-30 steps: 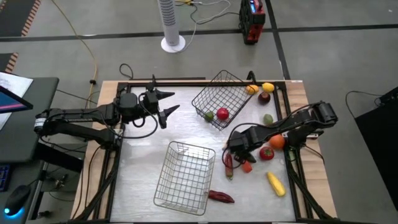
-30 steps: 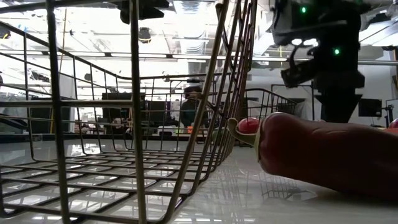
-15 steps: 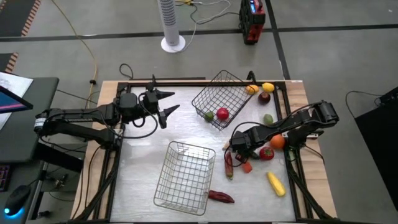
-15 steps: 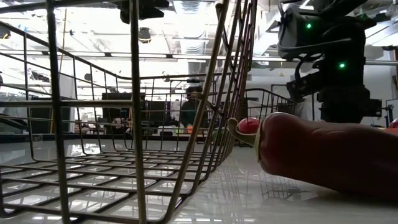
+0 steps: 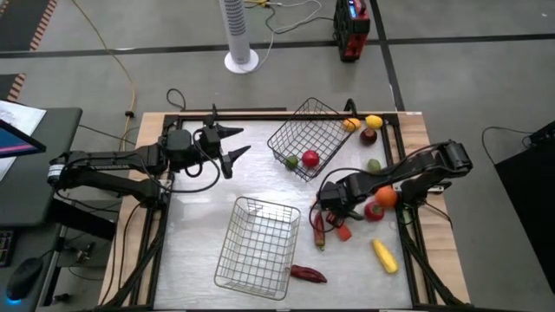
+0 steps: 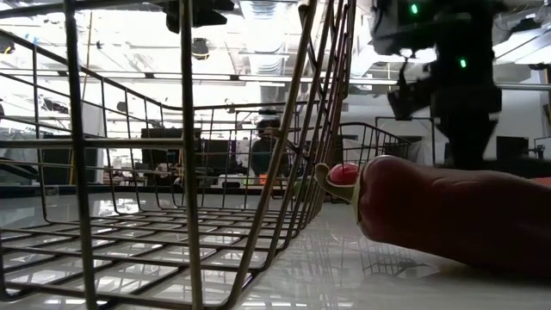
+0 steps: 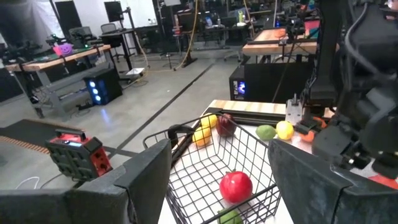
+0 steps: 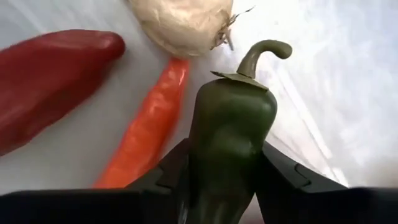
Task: Sort produce into baskets
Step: Put the green chili pepper into the gold wire basket, then put the white garlic into the gold wire basket
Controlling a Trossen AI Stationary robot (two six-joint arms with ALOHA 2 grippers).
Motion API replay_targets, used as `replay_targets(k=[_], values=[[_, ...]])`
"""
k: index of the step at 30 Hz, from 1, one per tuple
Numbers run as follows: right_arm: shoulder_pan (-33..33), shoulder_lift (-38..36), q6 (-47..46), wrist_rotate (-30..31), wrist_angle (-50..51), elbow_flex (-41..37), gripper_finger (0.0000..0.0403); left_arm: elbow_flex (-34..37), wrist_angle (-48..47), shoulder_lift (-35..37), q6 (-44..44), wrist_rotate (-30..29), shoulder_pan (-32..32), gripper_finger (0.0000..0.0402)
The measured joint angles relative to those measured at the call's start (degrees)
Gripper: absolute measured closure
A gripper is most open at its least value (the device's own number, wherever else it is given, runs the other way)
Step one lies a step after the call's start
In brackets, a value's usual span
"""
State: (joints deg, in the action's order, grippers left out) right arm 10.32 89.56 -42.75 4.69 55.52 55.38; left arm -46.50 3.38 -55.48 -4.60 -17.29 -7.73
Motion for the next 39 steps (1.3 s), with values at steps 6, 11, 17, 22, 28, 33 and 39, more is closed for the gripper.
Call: replay_targets(k=[6,11,17,22,28,33,39], values=[[2.38,0.00,0.47,2.66,8.64,11.30,0.0218,0.00,-0.03,0.00,0.15,-0.03,0.00,0.0146],[5.23,-0.04,3.31,3.14,6.61,20.60,0.0230,0.00,-0.05,0.00,0.15,-0.06,0.00,0.0146],[8.36,-0.07,12.26,5.68,-4.96,26.11,0.0219,0.00,-0.04,0.00,0.14,-1.91,0.00,0.0146],[9.10,1.55,21.87,5.78,-20.94,26.07,0.0214,0.00,-0.03,0.00,0.13,-3.09,-0.02,0.0146],[8.17,7.39,29.32,5.75,-32.35,25.98,0.0213,0.00,-0.03,0.00,-0.27,-3.09,-0.02,0.0146],[6.43,10.30,34.34,4.58,-34.79,25.98,0.0180,0.00,-0.10,0.00,-0.29,-3.09,-0.02,0.0146],[5.23,9.32,35.17,2.67,-33.10,26.12,0.0118,0.00,-0.51,0.00,-0.30,-3.09,-0.02,0.0146]])
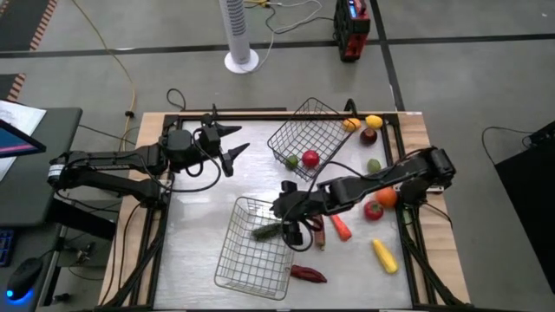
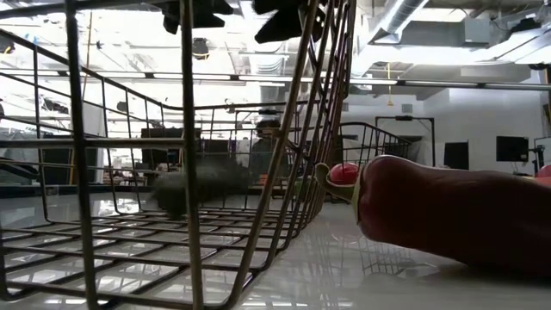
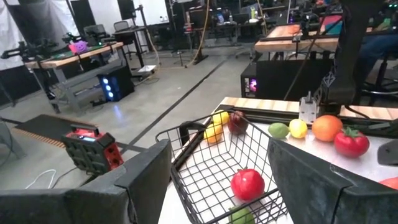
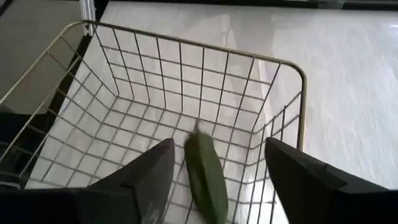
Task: Sort produce into baskets
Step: Put the white garlic into the gold wire basket
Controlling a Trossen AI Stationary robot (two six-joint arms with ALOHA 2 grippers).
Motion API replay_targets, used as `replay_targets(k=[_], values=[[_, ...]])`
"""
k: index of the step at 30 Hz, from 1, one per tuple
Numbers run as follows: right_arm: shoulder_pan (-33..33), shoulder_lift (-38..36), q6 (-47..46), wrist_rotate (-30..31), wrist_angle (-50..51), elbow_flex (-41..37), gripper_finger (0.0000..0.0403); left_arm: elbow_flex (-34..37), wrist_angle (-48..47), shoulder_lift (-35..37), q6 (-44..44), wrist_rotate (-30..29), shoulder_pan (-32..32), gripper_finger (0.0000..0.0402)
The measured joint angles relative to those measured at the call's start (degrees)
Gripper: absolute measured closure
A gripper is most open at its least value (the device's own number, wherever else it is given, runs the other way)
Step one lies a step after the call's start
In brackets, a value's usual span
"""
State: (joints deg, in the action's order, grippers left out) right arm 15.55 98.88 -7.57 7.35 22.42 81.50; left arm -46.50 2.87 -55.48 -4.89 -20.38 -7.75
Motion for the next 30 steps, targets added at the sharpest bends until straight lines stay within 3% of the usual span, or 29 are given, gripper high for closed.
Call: replay_targets(k=[7,13,16,21,30], values=[[0.62,-5.49,-5.13,3.80,23.71,5.87,0.0098,0.00,-0.40,0.00,-0.01,0.02,0.00,0.0146],[4.97,-11.79,-16.02,14.18,39.76,0.76,0.0101,0.00,-0.39,0.00,-0.01,0.02,0.00,0.0146],[6.67,-15.28,-21.69,17.84,39.46,-6.05,0.0101,-0.01,-0.39,0.00,-0.01,0.02,0.00,0.0146],[6.66,-20.22,-27.00,18.00,34.49,-18.68,0.0094,-0.01,-0.39,0.00,0.71,0.06,0.00,0.0146],[0.39,-22.77,-24.58,14.82,20.62,-32.48,0.0058,-0.02,-0.42,0.00,1.15,0.22,0.02,0.0146]])
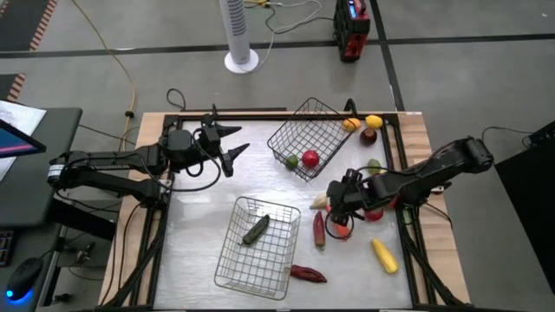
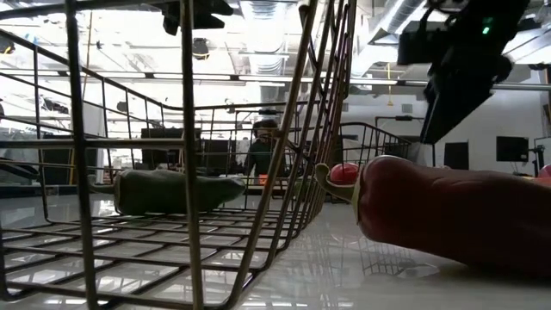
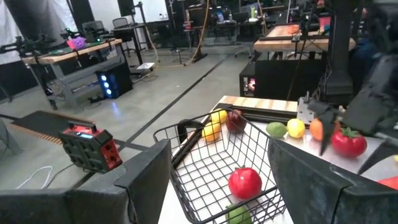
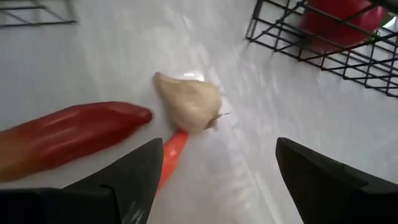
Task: Sort produce into baskets
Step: Put the white garlic into the gold wire basket
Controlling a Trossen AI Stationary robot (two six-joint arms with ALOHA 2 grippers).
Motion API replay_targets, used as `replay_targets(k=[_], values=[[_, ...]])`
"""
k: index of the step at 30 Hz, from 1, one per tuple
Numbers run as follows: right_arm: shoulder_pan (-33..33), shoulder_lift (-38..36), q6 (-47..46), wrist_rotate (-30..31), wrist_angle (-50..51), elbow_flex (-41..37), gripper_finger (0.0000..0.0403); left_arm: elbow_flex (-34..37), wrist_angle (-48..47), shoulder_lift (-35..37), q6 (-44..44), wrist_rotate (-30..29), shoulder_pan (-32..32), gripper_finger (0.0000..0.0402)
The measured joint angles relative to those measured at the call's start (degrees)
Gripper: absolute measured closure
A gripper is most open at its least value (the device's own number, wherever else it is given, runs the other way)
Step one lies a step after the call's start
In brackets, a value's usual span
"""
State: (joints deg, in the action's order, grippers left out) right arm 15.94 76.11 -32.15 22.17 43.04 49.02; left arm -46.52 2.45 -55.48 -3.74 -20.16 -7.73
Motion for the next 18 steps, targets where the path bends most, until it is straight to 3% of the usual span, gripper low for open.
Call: replay_targets(k=[8,18], values=[[-6.26,2.01,10.52,-7.94,-9.67,-1.10,0.0018,0.00,-0.54,0.00,-0.07,0.06,0.00,0.0146],[-8.87,11.04,18.55,-9.47,-15.54,-1.11,0.0024,-0.04,-1.07,0.02,-0.24,0.33,0.00,0.0146]])
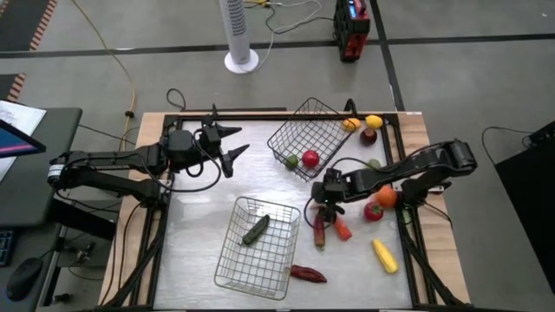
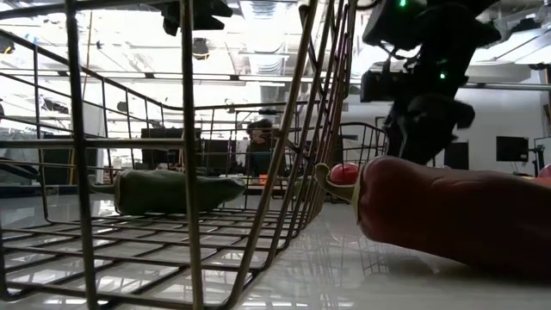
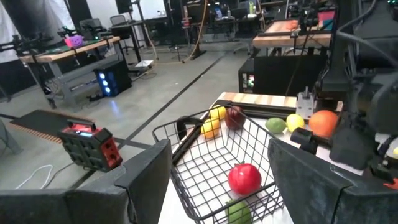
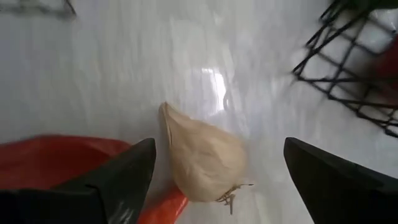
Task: Sort produce into baskets
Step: Put the white garlic into the gold wire basket
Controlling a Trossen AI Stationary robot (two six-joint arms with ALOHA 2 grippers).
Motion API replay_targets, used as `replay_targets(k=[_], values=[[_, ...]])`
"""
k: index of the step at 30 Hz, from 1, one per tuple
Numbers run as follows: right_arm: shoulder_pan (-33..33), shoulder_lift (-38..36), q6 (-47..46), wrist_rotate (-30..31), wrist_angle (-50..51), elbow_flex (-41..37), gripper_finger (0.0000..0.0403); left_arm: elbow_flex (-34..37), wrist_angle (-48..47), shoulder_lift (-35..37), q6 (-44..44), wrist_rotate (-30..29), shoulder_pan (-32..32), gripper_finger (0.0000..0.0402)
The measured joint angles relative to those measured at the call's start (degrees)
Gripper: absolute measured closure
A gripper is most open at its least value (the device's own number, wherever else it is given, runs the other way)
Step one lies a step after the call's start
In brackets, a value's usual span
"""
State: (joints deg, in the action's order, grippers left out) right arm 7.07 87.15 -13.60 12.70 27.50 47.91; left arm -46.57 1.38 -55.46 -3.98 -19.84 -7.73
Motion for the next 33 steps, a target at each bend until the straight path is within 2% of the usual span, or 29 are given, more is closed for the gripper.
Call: replay_targets(k=[8,20,23,27,33], values=[[0.00,3.14,1.22,0.47,0.15,0.01,0.0054,0.00,-0.30,0.00,-0.03,-0.02,0.00,0.0146],[0.00,2.91,1.22,0.61,1.18,0.06,0.0187,0.00,-0.42,0.00,-0.04,-0.04,0.00,0.0146],[0.00,2.91,1.11,0.67,5.31,1.52,0.0212,0.02,-0.62,0.00,-0.05,-0.04,0.00,0.0145],[0.19,2.74,0.05,0.65,12.76,5.31,0.0220,0.02,-0.63,0.00,-0.05,-0.04,0.00,0.0145],[3.05,2.04,-3.19,0.93,23.43,14.21,0.0205,0.02,-0.62,0.00,-0.07,-0.55,0.00,0.0145]])
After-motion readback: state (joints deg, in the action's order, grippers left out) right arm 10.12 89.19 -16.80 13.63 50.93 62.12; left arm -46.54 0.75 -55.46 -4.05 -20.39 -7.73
